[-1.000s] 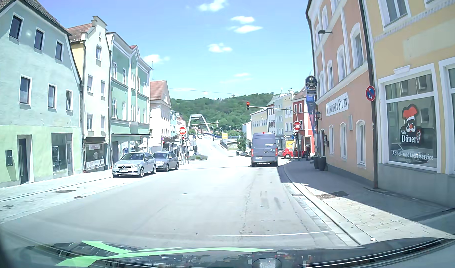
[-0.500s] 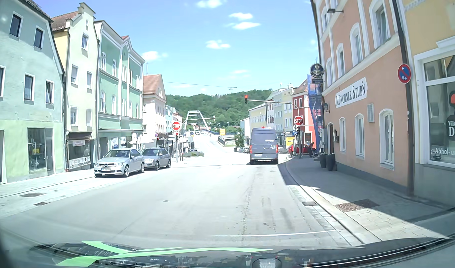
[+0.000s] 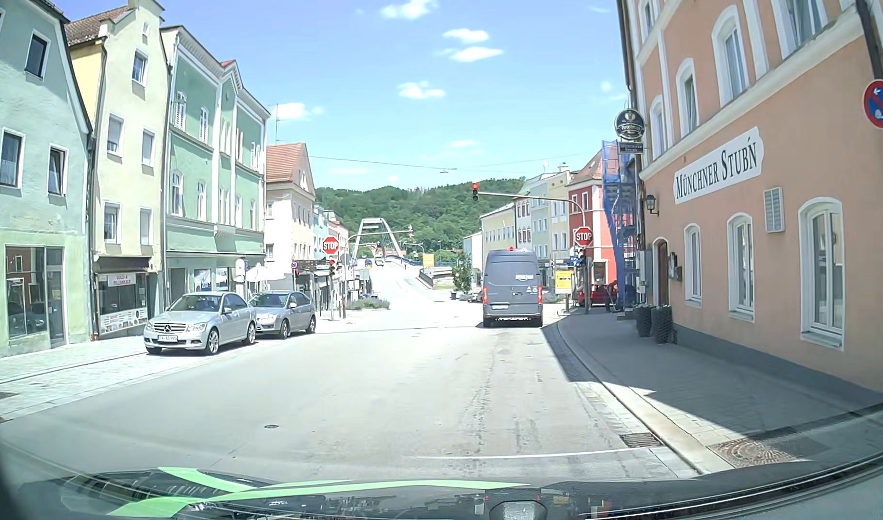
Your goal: Follow the waypoints while adhering to traffic rules and regulations
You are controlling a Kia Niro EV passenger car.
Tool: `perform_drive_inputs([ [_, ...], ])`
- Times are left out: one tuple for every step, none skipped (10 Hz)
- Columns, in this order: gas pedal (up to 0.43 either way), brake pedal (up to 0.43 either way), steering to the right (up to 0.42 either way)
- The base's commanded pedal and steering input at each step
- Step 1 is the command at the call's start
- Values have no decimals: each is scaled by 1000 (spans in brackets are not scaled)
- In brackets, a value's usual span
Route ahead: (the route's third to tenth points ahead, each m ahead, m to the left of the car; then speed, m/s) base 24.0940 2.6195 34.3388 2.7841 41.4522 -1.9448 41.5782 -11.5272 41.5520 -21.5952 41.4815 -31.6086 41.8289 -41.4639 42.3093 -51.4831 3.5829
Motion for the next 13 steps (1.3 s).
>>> perform_drive_inputs([
  [0,140,6],
  [0,140,6],
  [0,140,6],
  [0,116,5],
  [0,98,5],
  [0,79,1],
  [0,67,-2],
  [0,67,-3],
  [0,67,-3],
  [0,85,-3],
  [0,98,-4],
  [0,104,-5],
  [0,110,-5],
])
